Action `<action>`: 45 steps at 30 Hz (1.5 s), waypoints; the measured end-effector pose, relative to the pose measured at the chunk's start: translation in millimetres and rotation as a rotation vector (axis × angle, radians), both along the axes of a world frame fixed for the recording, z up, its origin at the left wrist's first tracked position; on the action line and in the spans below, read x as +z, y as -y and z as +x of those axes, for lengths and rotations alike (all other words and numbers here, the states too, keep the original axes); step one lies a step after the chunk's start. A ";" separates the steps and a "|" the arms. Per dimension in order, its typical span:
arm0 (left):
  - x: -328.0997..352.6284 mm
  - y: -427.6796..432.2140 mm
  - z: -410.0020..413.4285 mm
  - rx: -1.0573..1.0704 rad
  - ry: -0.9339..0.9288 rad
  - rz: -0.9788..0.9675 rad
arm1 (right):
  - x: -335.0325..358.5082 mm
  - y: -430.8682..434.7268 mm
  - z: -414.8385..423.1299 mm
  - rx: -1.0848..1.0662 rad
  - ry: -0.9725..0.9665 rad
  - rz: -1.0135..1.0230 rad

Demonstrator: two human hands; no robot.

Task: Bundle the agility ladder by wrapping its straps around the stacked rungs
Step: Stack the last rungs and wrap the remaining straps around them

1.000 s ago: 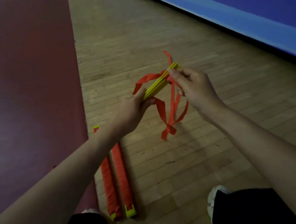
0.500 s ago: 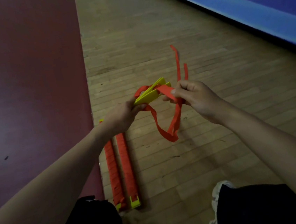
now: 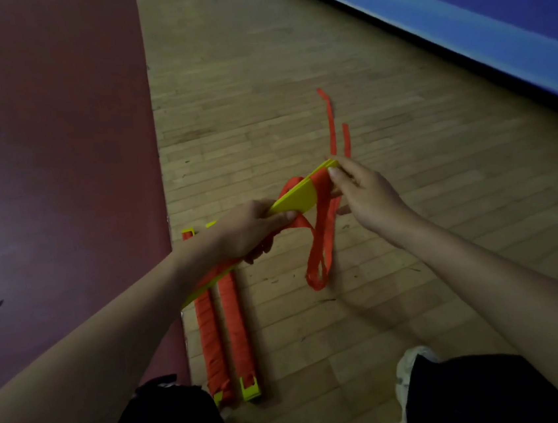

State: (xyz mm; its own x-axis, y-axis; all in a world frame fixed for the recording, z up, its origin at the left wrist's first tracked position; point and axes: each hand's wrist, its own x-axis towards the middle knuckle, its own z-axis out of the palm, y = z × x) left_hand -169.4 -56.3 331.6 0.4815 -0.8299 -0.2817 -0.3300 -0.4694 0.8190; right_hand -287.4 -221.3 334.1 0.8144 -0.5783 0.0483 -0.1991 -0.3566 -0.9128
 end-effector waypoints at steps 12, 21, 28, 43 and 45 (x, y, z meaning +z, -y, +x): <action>-6.6 0.2 -5.1 -0.058 0.060 0.046 | -8.0 -14.1 6.1 -0.029 -0.101 -0.154; 3.0 0.4 -5.9 -0.280 0.354 0.070 | 3.3 17.7 3.3 0.168 0.018 0.270; 7.0 2.4 0.5 -0.304 0.552 0.128 | 9.7 17.4 -3.5 0.216 -0.240 0.256; 11.7 3.8 5.7 -0.014 0.105 -0.004 | -9.1 0.7 -4.6 0.340 -0.218 0.333; 12.1 2.8 5.3 -0.023 0.096 0.023 | -9.1 3.5 -4.4 0.324 -0.198 0.312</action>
